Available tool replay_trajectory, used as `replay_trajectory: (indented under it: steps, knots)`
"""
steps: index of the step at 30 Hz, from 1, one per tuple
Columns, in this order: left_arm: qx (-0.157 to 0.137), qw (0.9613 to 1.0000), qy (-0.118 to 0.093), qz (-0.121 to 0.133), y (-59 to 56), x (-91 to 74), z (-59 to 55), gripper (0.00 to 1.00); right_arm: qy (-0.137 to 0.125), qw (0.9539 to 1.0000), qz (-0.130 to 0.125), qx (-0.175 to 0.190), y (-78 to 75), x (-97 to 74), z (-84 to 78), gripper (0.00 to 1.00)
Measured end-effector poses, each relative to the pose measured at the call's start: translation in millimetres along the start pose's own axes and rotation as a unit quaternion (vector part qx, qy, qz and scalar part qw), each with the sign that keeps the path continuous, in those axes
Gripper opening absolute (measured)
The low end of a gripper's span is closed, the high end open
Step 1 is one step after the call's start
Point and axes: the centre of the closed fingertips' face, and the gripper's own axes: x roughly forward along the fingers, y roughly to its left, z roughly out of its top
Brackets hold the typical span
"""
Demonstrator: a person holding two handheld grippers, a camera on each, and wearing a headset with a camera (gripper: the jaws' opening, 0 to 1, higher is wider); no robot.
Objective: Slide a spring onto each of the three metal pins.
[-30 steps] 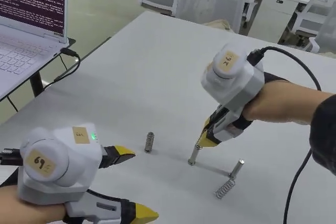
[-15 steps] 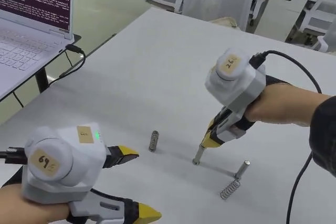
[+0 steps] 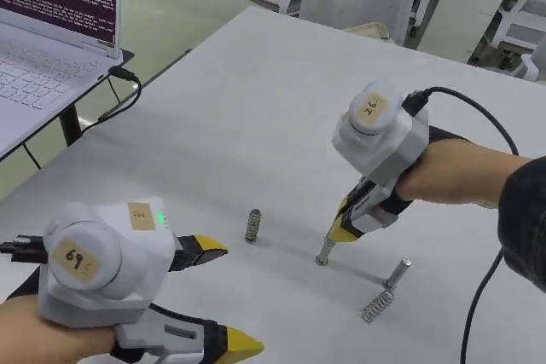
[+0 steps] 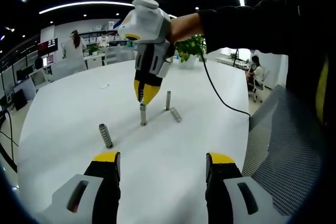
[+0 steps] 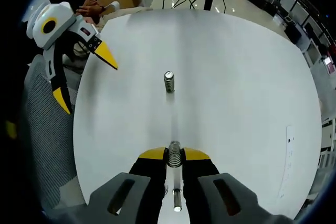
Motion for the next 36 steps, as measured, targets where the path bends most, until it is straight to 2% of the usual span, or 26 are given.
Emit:
replay_trajectory:
  steps: [21,36]
  knots:
    - [-0.004,1.0000,0.005,0.000,2.1,1.5,-3.6,0.61,0.004,0.9999,0.004,0.013,4.0,35.5,-8.0,0.09]
    - [-0.004,1.0000,0.005,-0.003,1.7,2.7,-3.4,0.61,-0.002,0.9999,0.006,0.012,5.0,39.0,-7.9,0.09]
